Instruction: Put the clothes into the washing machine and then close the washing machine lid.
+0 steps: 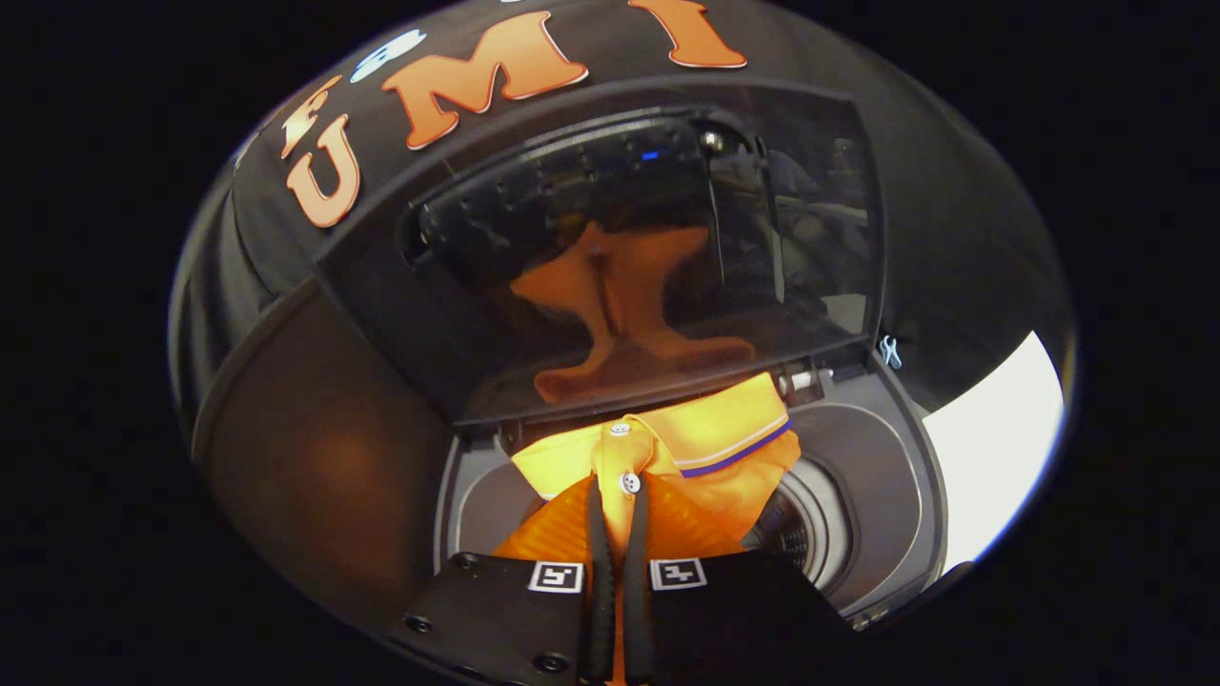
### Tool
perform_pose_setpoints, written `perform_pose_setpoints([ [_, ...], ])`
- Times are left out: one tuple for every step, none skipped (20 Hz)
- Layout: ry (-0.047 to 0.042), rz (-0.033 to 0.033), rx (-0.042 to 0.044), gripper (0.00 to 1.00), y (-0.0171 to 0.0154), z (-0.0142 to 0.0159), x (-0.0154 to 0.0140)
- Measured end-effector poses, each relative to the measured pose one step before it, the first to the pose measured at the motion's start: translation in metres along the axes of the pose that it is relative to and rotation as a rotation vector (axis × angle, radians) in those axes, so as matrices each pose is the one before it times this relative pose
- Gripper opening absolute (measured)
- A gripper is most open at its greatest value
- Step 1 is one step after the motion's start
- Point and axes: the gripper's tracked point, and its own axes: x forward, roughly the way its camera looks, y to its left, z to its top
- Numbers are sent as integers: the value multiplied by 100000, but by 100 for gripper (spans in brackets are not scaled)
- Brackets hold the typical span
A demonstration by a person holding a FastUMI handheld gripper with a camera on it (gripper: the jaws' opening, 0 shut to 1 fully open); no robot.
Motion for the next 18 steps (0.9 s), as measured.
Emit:
perform_pose_setpoints([
  [2121, -576, -163, 12, -412, -765, 749],
  [2351, -639, 173, 12, -398, -1006, 913],
  [3525, -629, 87, 12, -295, -1000, 961],
  [3095, -1597, -30, 12, -383, -1067, 691],
  [1939, -1189, -612, 12, -234, -531, 613],
  [2213, -1176, -350, 12, -90, -487, 14],
  [1156, -305, 369, 12, -60, -399, 198],
  [1641, -748, 140, 12, -81, -501, 433],
  [1515, -938, -29, 12, -157, -364, 332],
  [806, -1122, -432, 12, -279, -215, 362],
  [1598, -1078, -482, 12, -199, -266, 363],
  [353, 219, 82, 12, 194, -134, -63],
  [954, 323, -439, 12, 47, -186, 140],
  [-3, -419, -220, 12, -49, 117, 87],
  [46, -741, -656, 12, -156, -51, 4],
  [276, -458, -873, 12, -95, -48, 93],
  [588, -550, 85, 12, -99, -66, -133],
  [278, -932, 436, 12, -83, -22, -3],
])
